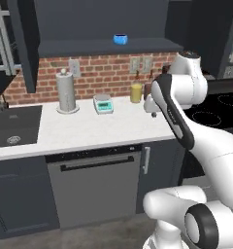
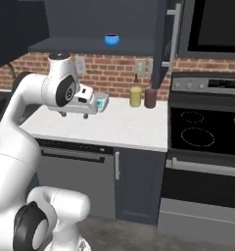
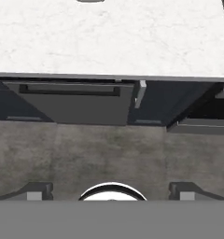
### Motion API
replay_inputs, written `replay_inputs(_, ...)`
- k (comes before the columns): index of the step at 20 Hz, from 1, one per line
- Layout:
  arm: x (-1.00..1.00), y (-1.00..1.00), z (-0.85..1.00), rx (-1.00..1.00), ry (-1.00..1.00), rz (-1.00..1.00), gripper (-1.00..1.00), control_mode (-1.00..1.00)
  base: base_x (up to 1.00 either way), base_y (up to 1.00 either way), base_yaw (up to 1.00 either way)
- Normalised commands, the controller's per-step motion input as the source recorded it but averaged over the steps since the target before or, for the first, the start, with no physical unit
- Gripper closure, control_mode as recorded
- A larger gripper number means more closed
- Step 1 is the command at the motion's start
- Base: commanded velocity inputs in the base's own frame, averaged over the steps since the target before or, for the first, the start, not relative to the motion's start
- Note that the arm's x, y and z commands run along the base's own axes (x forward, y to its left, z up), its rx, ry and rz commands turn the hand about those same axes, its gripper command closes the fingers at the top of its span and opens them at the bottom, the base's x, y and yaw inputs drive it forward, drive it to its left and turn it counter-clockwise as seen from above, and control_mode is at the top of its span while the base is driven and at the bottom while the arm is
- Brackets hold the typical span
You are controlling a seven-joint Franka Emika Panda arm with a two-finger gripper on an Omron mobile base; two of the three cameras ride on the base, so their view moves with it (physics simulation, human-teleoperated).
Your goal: Gather all objects into one cabinet and sort the glasses and bowls to opposite sides.
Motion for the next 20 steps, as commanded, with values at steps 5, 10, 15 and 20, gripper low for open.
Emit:
replay_inputs(5, 0.00, 0.00, 0.00, 0.00, 0.00, 0.00, -1.00, 1.00, 1.00, -0.20, 0.06)
replay_inputs(10, 0.00, 0.00, 0.00, 0.00, 0.00, 0.00, -1.00, 1.00, 1.00, 0.01, 0.00)
replay_inputs(15, 0.00, 0.00, 0.00, 0.00, 0.00, 0.00, -1.00, 1.00, 1.00, -0.20, 0.00)
replay_inputs(20, 0.00, 0.00, 0.00, 0.00, 0.00, 0.00, -1.00, 1.00, 1.00, -0.20, 0.00)
